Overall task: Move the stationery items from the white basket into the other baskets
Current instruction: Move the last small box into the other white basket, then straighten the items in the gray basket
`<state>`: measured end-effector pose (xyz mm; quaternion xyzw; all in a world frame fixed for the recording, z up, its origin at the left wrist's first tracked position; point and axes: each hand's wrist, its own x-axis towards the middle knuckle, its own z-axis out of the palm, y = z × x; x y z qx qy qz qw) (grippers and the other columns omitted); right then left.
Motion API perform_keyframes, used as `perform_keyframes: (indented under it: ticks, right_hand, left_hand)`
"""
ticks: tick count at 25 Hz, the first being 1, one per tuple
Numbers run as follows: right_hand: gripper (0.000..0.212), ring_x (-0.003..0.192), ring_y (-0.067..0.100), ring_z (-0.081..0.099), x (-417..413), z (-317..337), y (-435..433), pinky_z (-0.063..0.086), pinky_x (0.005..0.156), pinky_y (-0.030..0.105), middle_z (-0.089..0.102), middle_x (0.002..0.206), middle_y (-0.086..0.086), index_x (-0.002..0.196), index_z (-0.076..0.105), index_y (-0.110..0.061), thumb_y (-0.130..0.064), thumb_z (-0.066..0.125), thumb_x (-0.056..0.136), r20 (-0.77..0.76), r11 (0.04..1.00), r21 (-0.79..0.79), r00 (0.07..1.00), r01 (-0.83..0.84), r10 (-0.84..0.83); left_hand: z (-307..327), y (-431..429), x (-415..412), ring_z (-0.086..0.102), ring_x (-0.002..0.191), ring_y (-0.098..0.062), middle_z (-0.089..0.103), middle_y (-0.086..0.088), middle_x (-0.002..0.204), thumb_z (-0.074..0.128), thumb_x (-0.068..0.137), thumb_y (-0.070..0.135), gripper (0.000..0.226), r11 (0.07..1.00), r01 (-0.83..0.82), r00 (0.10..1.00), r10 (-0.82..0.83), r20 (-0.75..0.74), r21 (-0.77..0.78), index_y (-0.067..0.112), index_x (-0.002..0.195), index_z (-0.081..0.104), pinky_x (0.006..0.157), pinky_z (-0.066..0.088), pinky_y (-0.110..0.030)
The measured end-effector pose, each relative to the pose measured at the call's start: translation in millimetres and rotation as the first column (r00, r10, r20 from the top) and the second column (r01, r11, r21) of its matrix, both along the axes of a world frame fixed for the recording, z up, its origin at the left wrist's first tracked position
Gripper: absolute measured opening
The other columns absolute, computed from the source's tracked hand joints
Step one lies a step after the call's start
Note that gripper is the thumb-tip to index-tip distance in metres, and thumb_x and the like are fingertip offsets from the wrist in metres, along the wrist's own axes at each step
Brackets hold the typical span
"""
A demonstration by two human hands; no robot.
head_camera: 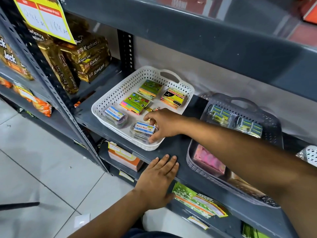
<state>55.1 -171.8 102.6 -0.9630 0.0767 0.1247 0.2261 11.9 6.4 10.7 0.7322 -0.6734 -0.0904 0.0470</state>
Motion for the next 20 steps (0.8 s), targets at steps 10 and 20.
perform_keyframes:
  ticks: [10,20]
  right_hand:
    - [0.092,0.112,0.021,0.058,-4,-1,8,0.048,0.092,0.031,0.057,0.133,0.006,0.138,0.040,-0.014,-0.051,0.079,0.063,-0.066,0.995,-0.095,0.998,-0.006,0.000]
    - [0.073,0.097,0.016,0.061,-78,58,-96,0.048,0.099,0.043,0.060,0.112,0.002,0.136,0.045,-0.013,-0.017,0.079,0.071,0.128,0.922,0.069,0.913,0.380,-0.386]
  left_hand:
    - [2,0,-1,-0.020,0.137,-0.018,-0.020,0.001,0.150,0.040,0.087,0.057,0.085,1.000,0.001,1.000,-0.001,0.009,0.013,0.018,0.145,-0.007,0.112,-0.009,-0.040]
    - [-3,1,1,-0.020,0.137,-0.019,-0.020,0.002,0.149,0.036,0.085,0.061,0.086,1.000,0.006,1.000,-0.006,0.015,-0.005,0.019,0.145,-0.009,0.112,-0.008,-0.040]
